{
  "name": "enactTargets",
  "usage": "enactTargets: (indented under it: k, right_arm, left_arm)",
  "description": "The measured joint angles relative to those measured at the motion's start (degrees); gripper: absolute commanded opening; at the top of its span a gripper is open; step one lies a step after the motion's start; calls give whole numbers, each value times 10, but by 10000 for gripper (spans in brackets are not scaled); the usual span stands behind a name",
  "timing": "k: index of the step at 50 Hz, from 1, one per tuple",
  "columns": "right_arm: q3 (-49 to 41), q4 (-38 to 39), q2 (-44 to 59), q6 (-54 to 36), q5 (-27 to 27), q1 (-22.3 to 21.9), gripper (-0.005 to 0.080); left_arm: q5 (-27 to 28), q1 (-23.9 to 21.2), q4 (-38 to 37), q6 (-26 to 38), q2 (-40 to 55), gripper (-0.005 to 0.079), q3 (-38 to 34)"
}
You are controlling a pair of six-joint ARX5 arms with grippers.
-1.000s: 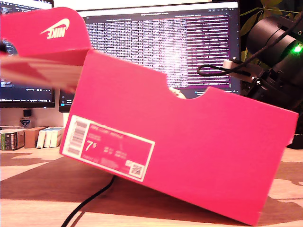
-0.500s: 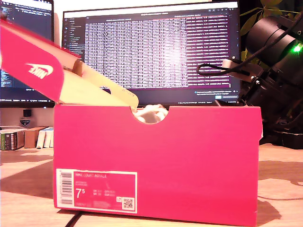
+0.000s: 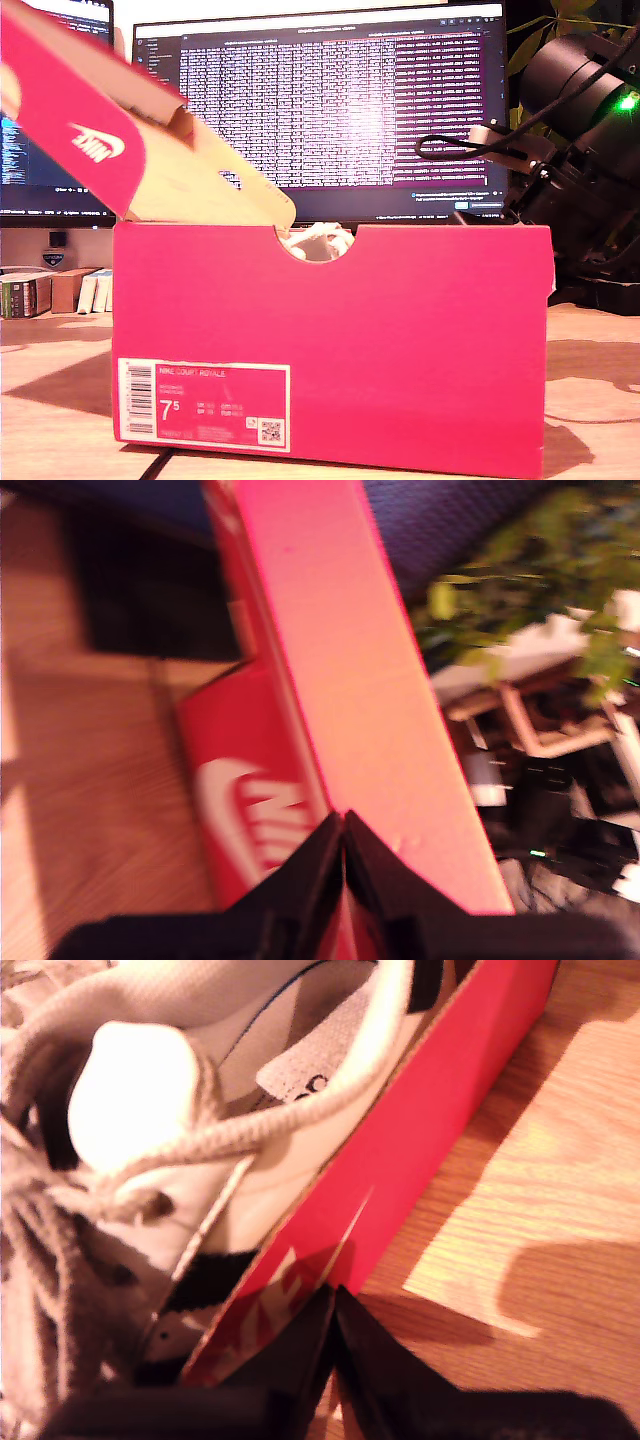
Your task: Close the red shoebox by pushing the lid with your left arm and holding the box in place with your right arm
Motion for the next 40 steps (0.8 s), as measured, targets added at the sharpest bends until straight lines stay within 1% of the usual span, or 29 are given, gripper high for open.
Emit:
enactTargets:
  k: [11, 17, 31, 34, 38, 39, 40]
  right_arm:
    - [0, 1, 0, 0, 0, 0, -13]
    - [0, 3, 0, 0, -1, 0, -12]
    - [0, 9, 0, 0, -7, 0, -12]
    - [0, 5, 0, -6, -8, -2, -12]
    - [1, -16, 0, -22, 7, -12, -13]
    - [2, -22, 0, -22, 21, -14, -13]
    - [2, -34, 0, -42, 43, -16, -13]
  left_arm:
    - [21, -55, 20, -2, -14, -19, 17]
    - [26, -86, 42, -15, -17, -19, 23]
    - [27, -164, 97, -54, -19, -19, 27]
    - [10, -186, 83, -60, -20, -19, 14]
    - [6, -221, 83, -72, -9, -19, -21]
    - [6, -228, 85, -72, -3, -19, -24]
    - [5, -235, 89, -75, 2, -19, -26]
